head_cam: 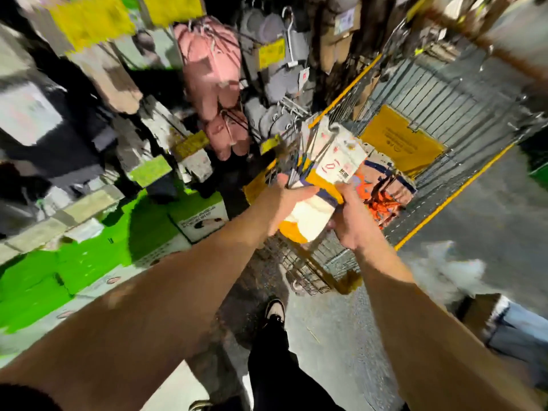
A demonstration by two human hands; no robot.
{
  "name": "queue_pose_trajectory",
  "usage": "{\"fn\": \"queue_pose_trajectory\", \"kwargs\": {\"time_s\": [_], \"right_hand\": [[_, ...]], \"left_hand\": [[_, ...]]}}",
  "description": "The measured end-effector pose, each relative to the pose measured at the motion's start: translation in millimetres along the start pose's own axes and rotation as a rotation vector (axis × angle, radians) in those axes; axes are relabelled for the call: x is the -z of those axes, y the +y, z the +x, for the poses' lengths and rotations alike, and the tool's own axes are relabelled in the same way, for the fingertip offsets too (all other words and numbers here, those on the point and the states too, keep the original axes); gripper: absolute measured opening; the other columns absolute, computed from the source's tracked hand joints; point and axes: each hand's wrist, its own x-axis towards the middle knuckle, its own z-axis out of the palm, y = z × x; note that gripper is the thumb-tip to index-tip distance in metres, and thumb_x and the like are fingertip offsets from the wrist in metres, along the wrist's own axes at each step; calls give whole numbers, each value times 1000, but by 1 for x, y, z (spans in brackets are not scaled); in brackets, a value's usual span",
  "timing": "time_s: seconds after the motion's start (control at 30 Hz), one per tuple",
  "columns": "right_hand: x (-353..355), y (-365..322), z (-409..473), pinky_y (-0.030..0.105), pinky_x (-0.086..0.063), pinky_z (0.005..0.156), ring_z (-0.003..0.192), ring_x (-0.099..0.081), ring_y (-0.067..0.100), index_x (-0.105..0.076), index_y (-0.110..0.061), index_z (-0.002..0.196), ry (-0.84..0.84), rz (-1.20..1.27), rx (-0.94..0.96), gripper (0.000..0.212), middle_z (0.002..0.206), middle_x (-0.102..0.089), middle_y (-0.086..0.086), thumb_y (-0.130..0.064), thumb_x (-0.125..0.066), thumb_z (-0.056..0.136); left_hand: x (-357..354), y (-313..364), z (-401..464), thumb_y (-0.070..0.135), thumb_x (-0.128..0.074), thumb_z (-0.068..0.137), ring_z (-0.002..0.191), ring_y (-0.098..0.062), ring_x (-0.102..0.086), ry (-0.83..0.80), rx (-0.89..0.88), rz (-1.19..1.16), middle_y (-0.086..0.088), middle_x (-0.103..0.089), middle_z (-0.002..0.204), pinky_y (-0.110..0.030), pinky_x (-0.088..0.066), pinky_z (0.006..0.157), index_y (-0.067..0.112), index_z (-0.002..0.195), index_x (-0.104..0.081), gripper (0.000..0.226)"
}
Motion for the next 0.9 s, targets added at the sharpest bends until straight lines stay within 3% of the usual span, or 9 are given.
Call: {"fn": "queue_pose_trajectory", "kwargs": {"time_s": [0.13,0.23,0.4,0.47,0.57,0.63,0.7,0.77,0.9], "right_hand": [[-61,-21,-72,35,-53,76,102,-66,30,-64,-25,124,-8,-49,138,55,117,-72,5,-55,-67,78],[-109,-35,-116,49,-43,77,91,-58,35,-63,-27,124,-72,-88,265,68,102,-68,11,-58,-78,66],[-192,-52,-180,48,-40,113,125,-60,25,-60,-23,132,-264,-122,466,60,131,-67,3,-40,-70,76],[-221,-56,-198,53,-41,112,124,-61,24,-61,-26,128,-336,-151,514,58,129,-68,1,-44,-70,74],[-259,-60,-223,54,-38,114,129,-57,26,-55,-19,137,-487,-202,577,52,136,-64,6,-26,-64,87],[-281,-61,-239,54,-38,114,131,-56,26,-50,-15,143,-581,-261,611,55,139,-62,7,-14,-61,89],[-300,-61,-258,53,-43,111,130,-57,24,-48,-11,145,-679,-319,637,55,140,-61,7,-8,-59,91],[-317,-56,-278,46,-47,109,129,-58,21,-48,-7,144,-737,-386,663,52,139,-61,6,-8,-56,93],[-351,-44,-310,35,-53,98,118,-65,17,-59,-16,130,-818,-386,613,37,130,-68,2,-14,-56,93]], "left_hand": [[48,28,-88,38,-81,77,115,-24,-62,27,-211,-8,-5,-66,121,-52,-46,106,19,121,-56,55],[84,45,-151,30,-80,78,105,-19,-67,66,-347,-4,-3,-70,112,-40,-54,90,24,115,-56,45],[139,74,-248,-1,-68,89,69,0,-67,176,-498,-56,-3,-68,100,-18,-52,62,20,120,-48,42],[162,81,-277,8,-71,89,74,-5,-67,191,-490,-55,0,-70,98,-21,-52,66,17,124,-54,41],[194,86,-311,36,-69,91,71,-17,-61,300,-445,-100,0,-63,76,-22,-49,66,20,97,-64,18],[208,93,-336,68,-61,79,83,-25,-61,358,-382,-219,-6,-63,88,-35,-51,80,23,95,-65,48],[221,98,-351,85,-48,72,119,-28,-59,424,-422,-238,-5,-62,127,-48,-44,106,23,130,-60,86],[231,104,-369,97,-46,65,134,-25,-49,490,-468,-224,3,-50,146,-46,-37,115,27,149,-44,109],[251,95,-397,66,-44,96,128,-9,-44,703,-596,-217,12,-45,130,-21,-37,93,25,150,-41,68]]}}
